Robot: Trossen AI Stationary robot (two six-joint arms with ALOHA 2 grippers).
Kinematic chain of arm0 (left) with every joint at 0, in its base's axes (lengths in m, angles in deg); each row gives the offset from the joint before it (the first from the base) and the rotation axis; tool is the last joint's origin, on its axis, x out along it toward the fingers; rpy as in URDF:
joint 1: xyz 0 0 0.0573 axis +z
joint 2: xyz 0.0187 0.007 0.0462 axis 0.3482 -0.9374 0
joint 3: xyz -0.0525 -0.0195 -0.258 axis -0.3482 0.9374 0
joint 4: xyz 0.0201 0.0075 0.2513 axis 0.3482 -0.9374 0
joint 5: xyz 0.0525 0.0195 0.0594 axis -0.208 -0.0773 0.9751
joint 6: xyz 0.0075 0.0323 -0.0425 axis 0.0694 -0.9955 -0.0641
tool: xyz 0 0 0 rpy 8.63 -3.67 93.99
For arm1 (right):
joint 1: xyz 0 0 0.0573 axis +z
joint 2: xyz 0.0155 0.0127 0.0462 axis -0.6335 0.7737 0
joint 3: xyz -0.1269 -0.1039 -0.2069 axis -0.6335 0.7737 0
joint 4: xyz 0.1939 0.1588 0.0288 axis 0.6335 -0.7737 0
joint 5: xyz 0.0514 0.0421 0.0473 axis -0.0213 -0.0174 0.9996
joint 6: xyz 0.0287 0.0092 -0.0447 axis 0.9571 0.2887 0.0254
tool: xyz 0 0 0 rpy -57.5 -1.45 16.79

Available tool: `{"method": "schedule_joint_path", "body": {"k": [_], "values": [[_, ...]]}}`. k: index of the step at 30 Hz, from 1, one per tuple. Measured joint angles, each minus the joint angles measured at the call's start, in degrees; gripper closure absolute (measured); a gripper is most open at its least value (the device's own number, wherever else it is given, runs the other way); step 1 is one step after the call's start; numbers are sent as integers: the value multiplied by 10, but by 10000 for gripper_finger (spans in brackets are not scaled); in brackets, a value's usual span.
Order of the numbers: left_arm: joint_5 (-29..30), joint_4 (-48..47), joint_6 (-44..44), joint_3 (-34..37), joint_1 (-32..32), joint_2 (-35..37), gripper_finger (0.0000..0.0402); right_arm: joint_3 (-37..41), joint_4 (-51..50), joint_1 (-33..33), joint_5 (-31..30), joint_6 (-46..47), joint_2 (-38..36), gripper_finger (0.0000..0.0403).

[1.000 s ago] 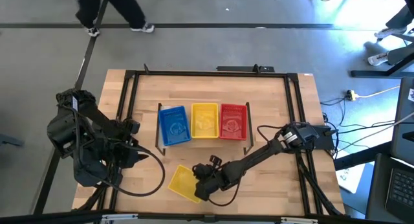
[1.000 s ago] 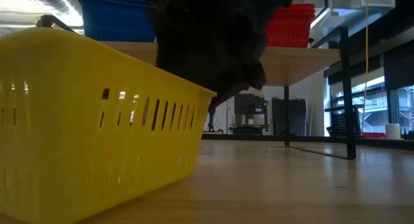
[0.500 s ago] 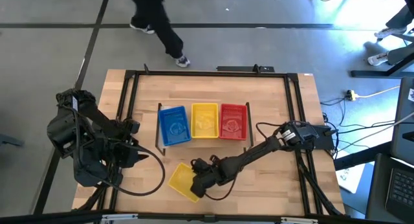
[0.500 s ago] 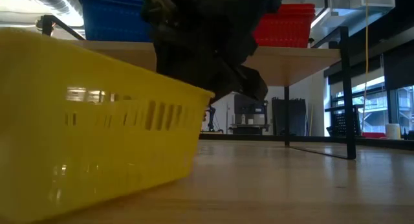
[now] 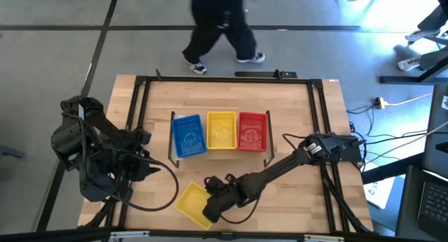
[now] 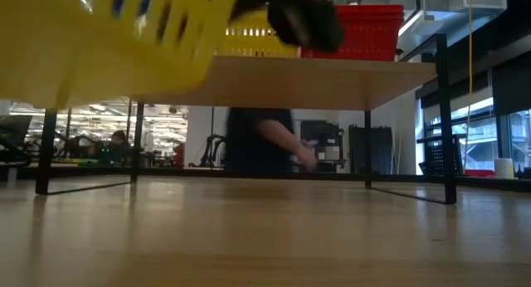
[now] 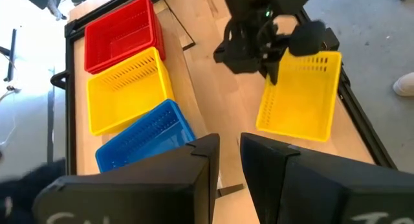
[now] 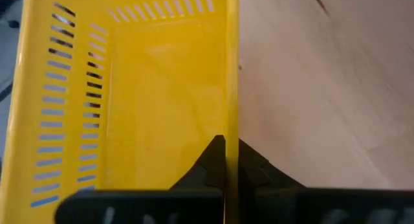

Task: Stack baskets on shelf by color
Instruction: Stack the yellow bin on top of the stacked yellow bins on the shelf

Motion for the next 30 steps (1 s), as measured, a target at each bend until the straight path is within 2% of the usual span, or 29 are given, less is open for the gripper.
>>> {"method": "schedule_joint_path", "body": {"k": [8, 14, 21, 30], "values": [[0, 0, 13, 0, 0, 0, 347, -115, -113, 26, -2, 1, 0, 402], [0, 0, 21, 0, 0, 0, 347, -211, -208, 37, -70, 31, -1, 403], [0, 0, 20, 0, 0, 0, 347, -210, -233, 42, -127, 105, -43, 403], [0, 0, 16, 0, 0, 0, 347, -210, -291, 36, -153, 104, -97, 403]]}}
